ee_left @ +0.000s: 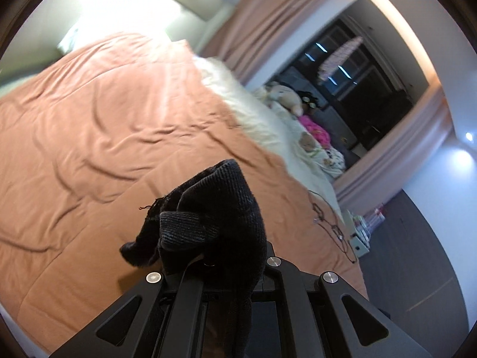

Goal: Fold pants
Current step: 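Lift the hem with the left tool while the right tool lifts the pant leg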

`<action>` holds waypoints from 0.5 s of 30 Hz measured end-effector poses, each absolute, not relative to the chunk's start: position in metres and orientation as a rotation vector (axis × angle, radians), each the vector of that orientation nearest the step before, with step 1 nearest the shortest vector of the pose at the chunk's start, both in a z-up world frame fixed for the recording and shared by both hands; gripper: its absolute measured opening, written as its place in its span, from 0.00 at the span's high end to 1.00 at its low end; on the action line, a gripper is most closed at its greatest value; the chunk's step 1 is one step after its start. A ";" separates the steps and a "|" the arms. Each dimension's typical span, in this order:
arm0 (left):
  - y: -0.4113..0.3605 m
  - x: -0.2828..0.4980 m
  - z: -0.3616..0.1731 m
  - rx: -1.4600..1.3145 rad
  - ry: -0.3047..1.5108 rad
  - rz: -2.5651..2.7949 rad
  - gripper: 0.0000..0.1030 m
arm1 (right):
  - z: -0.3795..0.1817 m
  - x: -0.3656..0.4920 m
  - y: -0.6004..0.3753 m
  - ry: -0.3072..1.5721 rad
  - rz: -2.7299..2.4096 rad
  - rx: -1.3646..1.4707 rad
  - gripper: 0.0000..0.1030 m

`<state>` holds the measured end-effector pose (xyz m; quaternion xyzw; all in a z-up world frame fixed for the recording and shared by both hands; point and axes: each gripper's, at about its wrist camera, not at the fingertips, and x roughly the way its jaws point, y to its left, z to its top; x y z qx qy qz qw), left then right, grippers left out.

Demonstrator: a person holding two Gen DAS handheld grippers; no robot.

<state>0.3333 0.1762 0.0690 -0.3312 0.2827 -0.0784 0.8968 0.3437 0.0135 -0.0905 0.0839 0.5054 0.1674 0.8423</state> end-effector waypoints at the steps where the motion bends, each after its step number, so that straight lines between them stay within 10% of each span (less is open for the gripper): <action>1: 0.170 0.335 0.076 -0.674 0.582 -0.172 0.96 | -0.094 0.341 0.014 1.064 0.358 0.182 0.93; 15: 0.045 0.355 0.178 -0.478 0.531 -0.338 0.96 | -0.075 0.276 -0.037 0.930 0.410 0.264 0.90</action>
